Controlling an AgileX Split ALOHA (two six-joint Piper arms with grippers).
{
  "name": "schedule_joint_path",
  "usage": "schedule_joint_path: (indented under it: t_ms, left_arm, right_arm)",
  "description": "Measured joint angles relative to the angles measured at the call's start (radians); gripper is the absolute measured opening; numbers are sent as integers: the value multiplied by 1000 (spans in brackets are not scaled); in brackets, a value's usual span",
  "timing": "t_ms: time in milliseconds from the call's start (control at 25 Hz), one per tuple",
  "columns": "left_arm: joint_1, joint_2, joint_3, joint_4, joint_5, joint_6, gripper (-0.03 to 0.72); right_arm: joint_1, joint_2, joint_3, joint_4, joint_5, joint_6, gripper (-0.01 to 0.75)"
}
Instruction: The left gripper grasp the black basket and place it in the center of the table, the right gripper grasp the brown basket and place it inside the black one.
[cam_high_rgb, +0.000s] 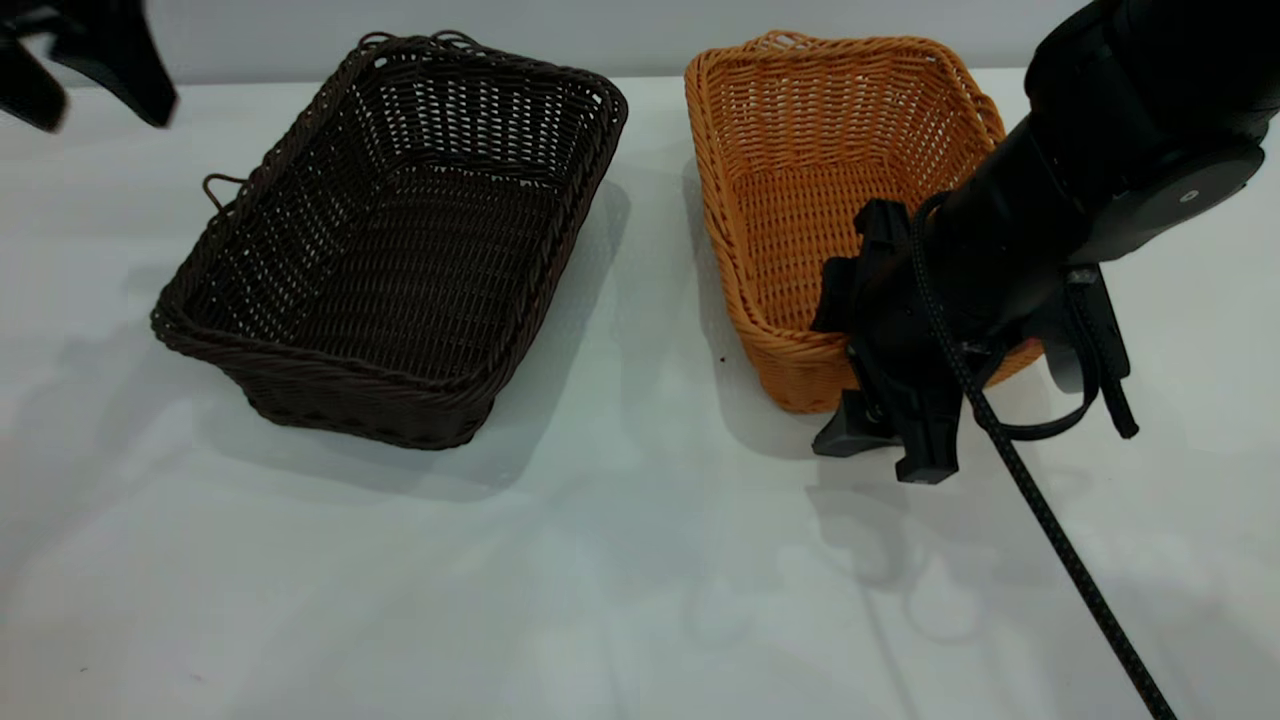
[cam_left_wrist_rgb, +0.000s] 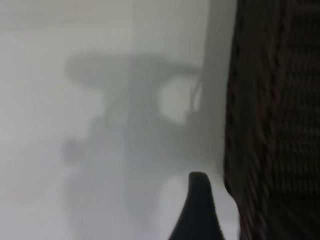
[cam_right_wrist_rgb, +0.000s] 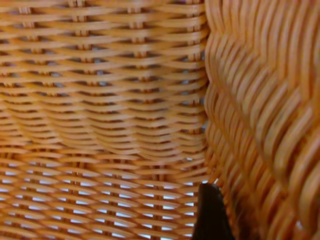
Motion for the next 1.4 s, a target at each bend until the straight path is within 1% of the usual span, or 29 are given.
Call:
schedule_joint_path:
  t_ms: [120,360,520,600,680,760,800,840,880,920,960,1000,1080,1200,1280,1400]
  left_arm:
    - [-13,99,-71,0,-10,0,538]
    - [-91,260,-175,1,-35,2,538]
    - [-94,335,-191,4,-62,2,533]
    - [-94,360,-193,4,-79,2,509]
    - [-94,376,-193,4,-87,2,455]
    - [-94,377,-196,4,-91,2,359]
    - [-94,377,-195,4,-92,2,311]
    - [-93,377,-196,4,-93,2,249]
    - [-92,377,-196,5,-94,2,187]
    - [-91,377,-196,5,-94,2,127]
    - [-91,377,-196,4,-94,2,91]
    - [-91,376,-196,4,-93,4,79]
    - [-91,376,-196,5,-92,6,76]
    - [-92,376,-197,28,-88,8,76]
    - [-92,376,-197,45,-84,40,74]
    - [-93,376,-201,60,-81,151,74]
  right_arm:
    - [0,0,0,0,-6,3,419]
    - [0,0,0,0,-10,3,395]
    - [0,0,0,0,-18,3,365]
    - [0,0,0,0,-27,3,332]
    - [0,0,-1,1,-33,3,262]
    - [0,0,-2,1,-36,3,190]
    - [0,0,-2,1,-37,3,136]
    - [0,0,-2,1,-37,1,99]
    - [0,0,-3,0,-37,-2,77]
    - [0,0,-3,0,-37,-4,75]
    - [-1,-2,-3,0,-37,-12,74]
    - [-6,-6,-3,0,-36,-25,74]
    - [-27,-18,-3,1,-36,-81,73]
    - [-87,-59,-2,1,-30,-211,71]
    - [-147,-85,1,1,-2,-330,71]
    - [-273,-120,1,-27,115,-514,71]
